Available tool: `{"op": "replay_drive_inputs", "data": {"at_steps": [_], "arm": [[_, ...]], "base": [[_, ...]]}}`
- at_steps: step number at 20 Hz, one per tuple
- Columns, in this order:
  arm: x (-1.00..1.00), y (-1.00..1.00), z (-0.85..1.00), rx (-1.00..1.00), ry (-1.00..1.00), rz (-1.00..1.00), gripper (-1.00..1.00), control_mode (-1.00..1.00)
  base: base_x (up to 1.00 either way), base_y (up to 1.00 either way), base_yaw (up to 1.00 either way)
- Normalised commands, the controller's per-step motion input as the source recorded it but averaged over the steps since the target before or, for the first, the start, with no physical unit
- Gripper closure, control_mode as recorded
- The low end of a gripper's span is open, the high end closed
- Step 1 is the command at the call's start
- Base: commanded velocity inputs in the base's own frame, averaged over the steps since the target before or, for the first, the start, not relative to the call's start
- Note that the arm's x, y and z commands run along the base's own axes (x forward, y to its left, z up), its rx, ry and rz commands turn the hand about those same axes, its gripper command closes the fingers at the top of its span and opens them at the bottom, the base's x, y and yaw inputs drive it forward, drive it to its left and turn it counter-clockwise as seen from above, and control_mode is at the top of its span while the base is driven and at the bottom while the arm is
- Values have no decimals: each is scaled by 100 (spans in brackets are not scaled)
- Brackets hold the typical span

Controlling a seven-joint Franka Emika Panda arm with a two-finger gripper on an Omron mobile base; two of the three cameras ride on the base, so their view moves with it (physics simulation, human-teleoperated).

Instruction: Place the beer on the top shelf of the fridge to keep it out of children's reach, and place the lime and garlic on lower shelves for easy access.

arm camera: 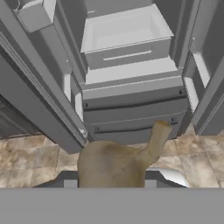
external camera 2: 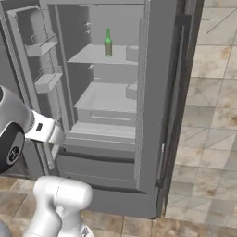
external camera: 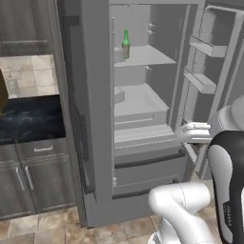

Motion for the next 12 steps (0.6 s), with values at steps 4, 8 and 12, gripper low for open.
{"op": "replay_drive_inputs", "data": {"at_steps": [4, 8, 12], "arm": [[0, 0, 0, 0, 0, 0, 100, 100], [0, 0, 0, 0, 0, 0, 100, 100], [0, 0, 0, 0, 0, 0, 100, 100]], "base": [[15, -42, 0], [25, -23, 0], [41, -1, 0]]}}
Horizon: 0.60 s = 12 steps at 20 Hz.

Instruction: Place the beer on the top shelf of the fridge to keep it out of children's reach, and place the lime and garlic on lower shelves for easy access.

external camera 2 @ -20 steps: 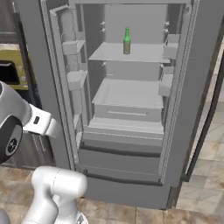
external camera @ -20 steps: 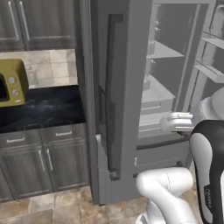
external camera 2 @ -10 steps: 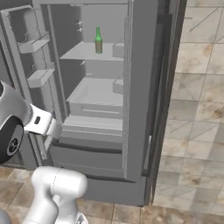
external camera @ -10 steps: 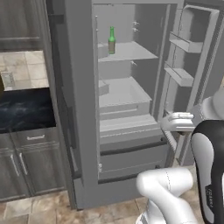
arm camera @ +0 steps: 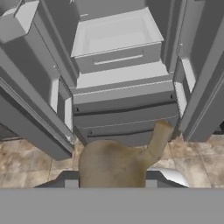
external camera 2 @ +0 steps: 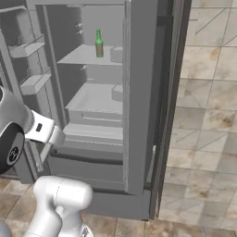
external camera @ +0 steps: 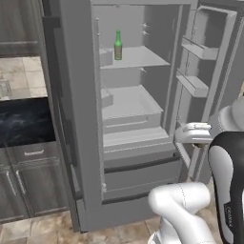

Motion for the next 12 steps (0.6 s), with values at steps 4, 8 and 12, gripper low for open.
{"op": "replay_drive_inputs", "data": {"at_steps": [4, 8, 12], "arm": [[0, 0, 0, 0, 0, 0, 100, 100], [0, 0, 0, 0, 0, 0, 100, 100], [0, 0, 0, 0, 0, 0, 100, 100]], "base": [[52, 0, 0], [59, 0, 0], [58, 0, 0]]}}
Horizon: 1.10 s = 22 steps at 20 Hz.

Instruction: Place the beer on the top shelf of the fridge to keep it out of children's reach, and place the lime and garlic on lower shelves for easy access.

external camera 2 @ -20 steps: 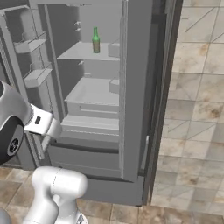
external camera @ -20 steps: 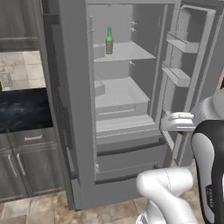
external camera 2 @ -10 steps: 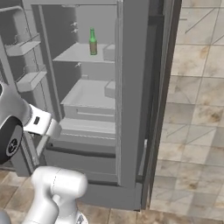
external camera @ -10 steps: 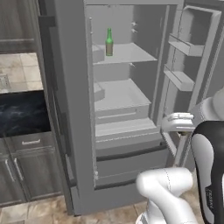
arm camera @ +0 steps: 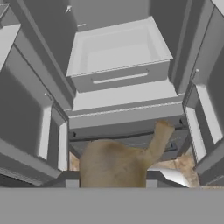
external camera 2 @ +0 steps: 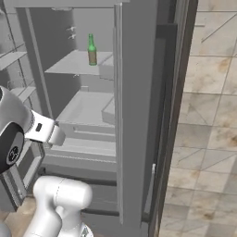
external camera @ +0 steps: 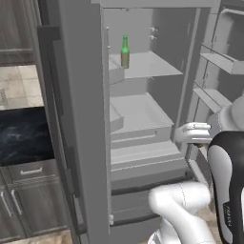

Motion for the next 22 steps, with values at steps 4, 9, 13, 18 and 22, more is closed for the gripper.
{"op": "replay_drive_inputs", "data": {"at_steps": [4, 9, 13, 18, 22], "arm": [[0, 0, 0, 0, 0, 0, 100, 100], [10, 2, -2, 0, 0, 0, 100, -100], [54, 9, -12, 0, 1, 0, 100, -100], [53, 10, -17, -1, 0, 0, 100, -100], [55, 2, -23, 0, 0, 0, 100, -100]], "base": [[56, 0, 0], [40, 5, 0], [0, 0, 0], [0, 0, 0], [0, 0, 0]]}}
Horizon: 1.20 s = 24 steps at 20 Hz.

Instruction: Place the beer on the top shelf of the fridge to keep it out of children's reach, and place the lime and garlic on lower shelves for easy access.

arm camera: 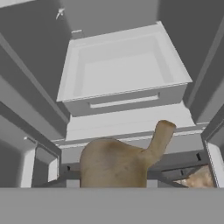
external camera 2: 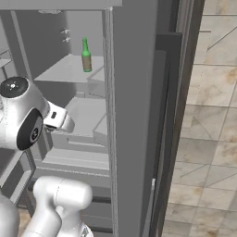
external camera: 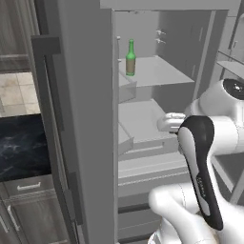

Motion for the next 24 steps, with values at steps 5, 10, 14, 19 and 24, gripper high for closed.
{"op": "replay_drive_inputs", "data": {"at_steps": [5, 10, 14, 19, 24], "arm": [[59, 0, -35, 0, 0, 0, 100, -100], [60, 0, -47, 0, 0, 0, 100, -100], [61, 0, -52, 0, 1, 0, 100, -100], [58, 0, -45, 0, 2, 0, 100, -100], [55, 0, -38, 0, 4, 0, 100, -100]], "base": [[0, 0, 0], [0, 0, 0], [0, 0, 0], [0, 0, 0], [0, 0, 0]]}}
